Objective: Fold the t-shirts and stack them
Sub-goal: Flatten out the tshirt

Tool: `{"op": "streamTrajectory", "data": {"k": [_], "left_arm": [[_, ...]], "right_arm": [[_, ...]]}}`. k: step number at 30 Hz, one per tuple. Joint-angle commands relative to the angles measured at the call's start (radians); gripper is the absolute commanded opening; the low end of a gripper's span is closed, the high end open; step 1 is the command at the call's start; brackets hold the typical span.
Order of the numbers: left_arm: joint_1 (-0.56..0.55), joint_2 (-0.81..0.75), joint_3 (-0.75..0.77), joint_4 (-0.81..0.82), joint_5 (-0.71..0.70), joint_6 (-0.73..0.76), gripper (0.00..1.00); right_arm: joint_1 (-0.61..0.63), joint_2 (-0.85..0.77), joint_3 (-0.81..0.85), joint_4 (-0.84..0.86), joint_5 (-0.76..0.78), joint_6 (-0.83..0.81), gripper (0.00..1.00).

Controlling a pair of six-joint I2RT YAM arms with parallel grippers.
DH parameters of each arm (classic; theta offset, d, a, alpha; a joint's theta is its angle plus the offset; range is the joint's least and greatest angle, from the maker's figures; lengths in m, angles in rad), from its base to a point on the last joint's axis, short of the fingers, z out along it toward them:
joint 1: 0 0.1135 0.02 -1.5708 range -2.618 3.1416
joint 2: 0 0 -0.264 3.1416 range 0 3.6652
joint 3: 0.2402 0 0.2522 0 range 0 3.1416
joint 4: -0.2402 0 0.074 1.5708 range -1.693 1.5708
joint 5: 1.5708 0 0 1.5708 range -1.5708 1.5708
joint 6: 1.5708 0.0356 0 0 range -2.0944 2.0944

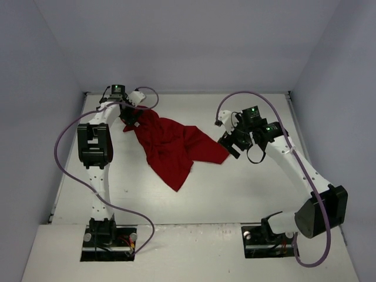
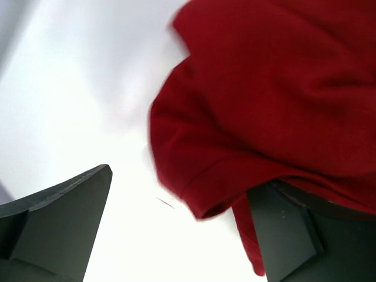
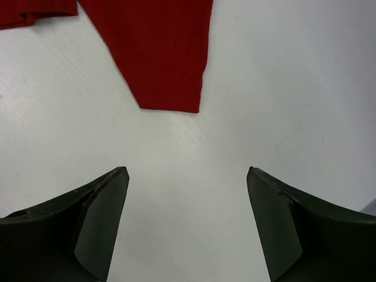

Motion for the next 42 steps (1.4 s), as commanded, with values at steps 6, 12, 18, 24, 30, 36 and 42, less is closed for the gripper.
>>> {"op": "streamTrajectory", "data": {"k": [6,12,18,24,30,36,42], "left_arm": [[0.022,-0.369,0.058,0.025,0.372,-0.270,0.97],[-0.111,-0.668,-0.204,-0.253,0.433,0.024,0.97],[-0.407,-0.866,-0.556,-0.365,0.240,0.066,0.97],[-0.553,-0.833,-0.675,-0.350,0.251,-0.099,0.92],[-0.631,-0.760,-0.767,-0.267,0.128,-0.137,0.90],[-0.684,-0.679,-0.777,-0.188,0.047,-0.213,0.86],[-0.729,-0.672,-0.818,-0.110,0.048,-0.258,0.81]], "right_arm": [[-0.092,0.212,0.102,0.190,-0.201,0.078,0.65],[-0.107,0.341,0.164,0.192,-0.289,0.074,0.65],[-0.111,0.457,0.171,0.193,-0.321,0.078,0.67],[-0.126,0.497,0.145,0.190,-0.291,0.037,0.71],[-0.169,0.516,0.143,0.188,-0.289,0.019,0.71],[-0.180,0.521,0.152,0.187,-0.292,0.022,0.71],[-0.196,0.519,0.158,0.179,-0.282,0.014,0.71]]}}
